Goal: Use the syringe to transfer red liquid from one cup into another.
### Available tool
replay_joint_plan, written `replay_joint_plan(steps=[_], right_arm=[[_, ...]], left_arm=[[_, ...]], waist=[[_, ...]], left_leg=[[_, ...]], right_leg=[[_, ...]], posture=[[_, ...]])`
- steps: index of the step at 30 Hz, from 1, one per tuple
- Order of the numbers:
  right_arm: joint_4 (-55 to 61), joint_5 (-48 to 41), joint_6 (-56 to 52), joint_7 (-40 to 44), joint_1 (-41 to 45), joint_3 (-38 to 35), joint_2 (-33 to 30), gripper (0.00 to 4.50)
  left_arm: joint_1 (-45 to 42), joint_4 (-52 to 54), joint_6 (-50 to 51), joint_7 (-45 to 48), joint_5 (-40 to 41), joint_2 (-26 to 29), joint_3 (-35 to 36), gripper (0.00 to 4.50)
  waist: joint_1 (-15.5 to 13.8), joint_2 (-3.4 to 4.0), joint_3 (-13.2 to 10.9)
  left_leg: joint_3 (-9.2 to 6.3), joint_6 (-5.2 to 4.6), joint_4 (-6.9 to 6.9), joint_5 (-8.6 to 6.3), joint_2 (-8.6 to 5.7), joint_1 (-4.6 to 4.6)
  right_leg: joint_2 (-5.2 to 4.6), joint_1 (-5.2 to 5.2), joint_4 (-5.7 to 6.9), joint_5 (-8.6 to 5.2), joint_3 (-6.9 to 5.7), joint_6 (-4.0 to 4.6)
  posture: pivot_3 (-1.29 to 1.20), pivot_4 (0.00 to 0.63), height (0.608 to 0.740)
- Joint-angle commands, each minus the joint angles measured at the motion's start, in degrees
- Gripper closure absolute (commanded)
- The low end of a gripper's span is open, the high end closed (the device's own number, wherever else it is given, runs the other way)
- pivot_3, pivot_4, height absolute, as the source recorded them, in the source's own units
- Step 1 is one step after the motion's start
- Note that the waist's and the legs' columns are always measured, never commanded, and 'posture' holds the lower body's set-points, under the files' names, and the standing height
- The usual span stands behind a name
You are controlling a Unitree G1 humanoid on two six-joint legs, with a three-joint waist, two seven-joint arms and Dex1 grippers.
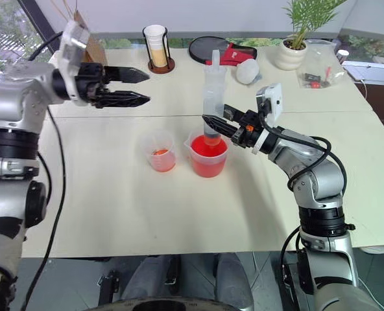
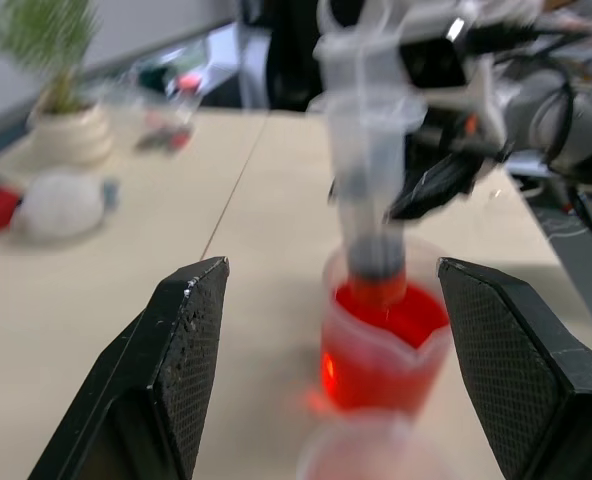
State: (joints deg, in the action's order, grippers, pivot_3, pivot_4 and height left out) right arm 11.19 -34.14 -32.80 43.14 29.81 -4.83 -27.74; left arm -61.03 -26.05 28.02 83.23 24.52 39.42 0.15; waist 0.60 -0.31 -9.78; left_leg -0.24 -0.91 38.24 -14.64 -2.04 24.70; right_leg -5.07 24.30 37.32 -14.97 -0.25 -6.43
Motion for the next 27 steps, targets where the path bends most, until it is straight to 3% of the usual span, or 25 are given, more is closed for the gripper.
replay_joint_plan(steps=[1,4,7,12,20,27], right_arm=[[1.23,-1.09,0.88,0.31,2.23,-1.40,-0.26,3.11],[0.17,-1.04,0.98,0.55,3.91,-1.76,-0.62,3.11],[-1.41,-2.55,-0.72,-0.11,11.15,-2.75,-0.86,3.11],[-2.40,-6.19,-5.02,-0.96,19.10,-1.08,2.61,3.11],[-7.75,-1.09,1.26,0.01,18.80,7.51,13.37,3.11],[-13.35,3.68,6.92,3.53,17.83,11.43,16.28,3.11]], left_arm=[[0.78,3.25,0.58,-3.27,1.37,2.53,4.56,1.08],[2.72,5.24,1.47,-6.16,2.04,2.95,6.65,1.08],[6.11,8.99,2.62,-9.19,3.22,3.26,8.80,1.08],[9.21,12.69,3.19,-11.98,4.23,3.42,9.87,1.08],[10.83,14.90,2.77,-14.57,5.22,3.94,10.61,1.08],[6.89,14.86,2.94,-14.59,6.81,3.80,10.42,1.08]], waist=[[-0.07,0.00,0.00],[0.00,0.00,0.00],[0.21,0.01,-0.01],[0.31,-0.01,0.01],[0.18,-0.01,0.01],[0.23,-0.03,0.00]], left_leg=[[-0.01,0.00,0.01,0.00,-0.01,0.00],[-0.02,0.00,0.01,0.00,-0.02,0.00],[-0.01,0.00,0.01,0.00,-0.01,0.00],[-0.05,0.05,-0.04,0.03,0.03,-0.01],[-0.05,0.07,-0.03,0.04,0.00,-0.02],[-0.07,0.12,-0.01,0.07,-0.04,-0.03]], right_leg=[[-0.01,-0.03,-0.01,0.00,0.00,0.00],[-0.02,-0.04,0.00,0.00,0.01,0.00],[-0.02,0.00,0.01,0.00,0.03,0.00],[0.01,0.09,0.14,0.00,0.03,0.00],[-0.01,0.08,0.22,0.00,0.03,0.00],[-0.02,0.14,0.58,0.00,0.03,0.00]], posture=[[0.00,0.150,0.740],[0.00,0.150,0.740],[0.00,0.150,0.740],[0.00,0.150,0.740],[0.00,0.150,0.740],[0.00,0.150,0.740]])
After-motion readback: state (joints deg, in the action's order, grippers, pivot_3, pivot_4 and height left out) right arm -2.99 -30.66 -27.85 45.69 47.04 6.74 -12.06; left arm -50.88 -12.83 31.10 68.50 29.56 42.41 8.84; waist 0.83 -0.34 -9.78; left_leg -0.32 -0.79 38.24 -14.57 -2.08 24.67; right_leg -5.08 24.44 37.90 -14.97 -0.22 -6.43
